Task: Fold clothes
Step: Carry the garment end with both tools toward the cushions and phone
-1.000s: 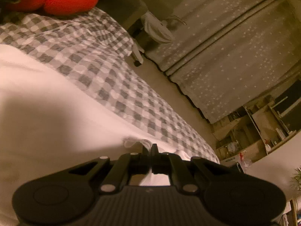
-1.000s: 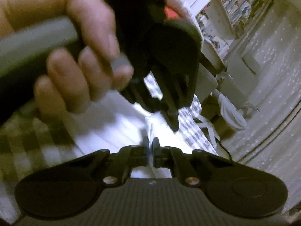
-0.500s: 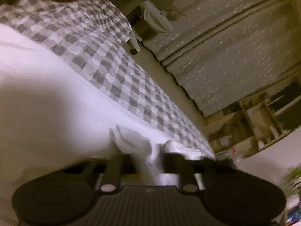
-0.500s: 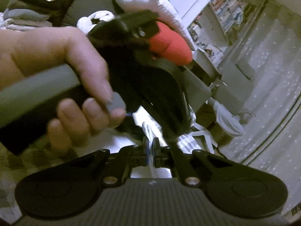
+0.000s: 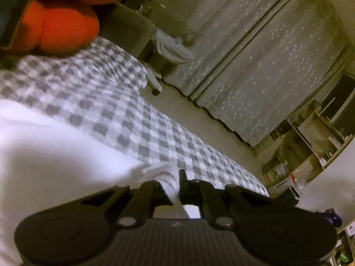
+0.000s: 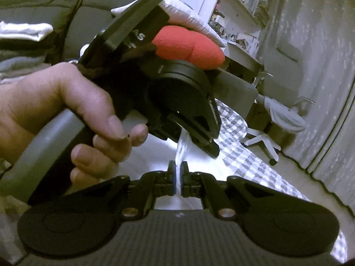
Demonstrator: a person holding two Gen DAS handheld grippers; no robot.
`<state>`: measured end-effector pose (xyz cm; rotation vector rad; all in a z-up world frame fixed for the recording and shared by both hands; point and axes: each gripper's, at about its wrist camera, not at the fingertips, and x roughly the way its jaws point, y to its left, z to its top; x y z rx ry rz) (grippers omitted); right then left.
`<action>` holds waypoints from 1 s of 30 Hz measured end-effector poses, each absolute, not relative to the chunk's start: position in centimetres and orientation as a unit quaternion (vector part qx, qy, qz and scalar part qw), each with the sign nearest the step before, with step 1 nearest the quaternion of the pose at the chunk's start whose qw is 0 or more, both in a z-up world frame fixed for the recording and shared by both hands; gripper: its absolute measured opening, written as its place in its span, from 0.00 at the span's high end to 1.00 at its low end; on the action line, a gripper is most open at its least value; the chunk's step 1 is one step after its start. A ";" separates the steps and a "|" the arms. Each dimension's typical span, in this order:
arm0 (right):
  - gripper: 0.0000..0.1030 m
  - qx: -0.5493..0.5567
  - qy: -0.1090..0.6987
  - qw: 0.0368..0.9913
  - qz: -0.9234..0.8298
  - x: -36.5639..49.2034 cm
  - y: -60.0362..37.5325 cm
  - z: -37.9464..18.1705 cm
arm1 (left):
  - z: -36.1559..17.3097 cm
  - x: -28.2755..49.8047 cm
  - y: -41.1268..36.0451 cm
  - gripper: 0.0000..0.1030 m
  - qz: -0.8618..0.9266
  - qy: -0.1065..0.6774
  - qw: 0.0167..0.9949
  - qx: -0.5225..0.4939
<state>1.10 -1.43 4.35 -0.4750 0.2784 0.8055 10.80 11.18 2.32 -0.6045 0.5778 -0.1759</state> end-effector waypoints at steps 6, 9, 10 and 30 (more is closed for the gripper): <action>0.97 -0.182 0.138 0.892 0.389 0.9 -0.4 5.3 | 3.4 10.0 12.4 0.98 -0.090 0.254 0.930 -0.250; 0.97 -0.167 0.143 0.891 0.396 0.8 0.4 5.5 | 3.6 10.0 13.5 0.98 -0.085 0.254 0.933 -0.242; 0.97 -0.162 0.144 0.891 0.399 0.8 0.7 5.6 | 3.6 10.0 14.0 0.98 -0.083 0.255 0.932 -0.243; 0.97 -0.137 0.161 0.878 0.429 0.1 7.2 5.7 | 3.7 8.4 22.0 0.98 -0.044 0.244 0.939 -0.239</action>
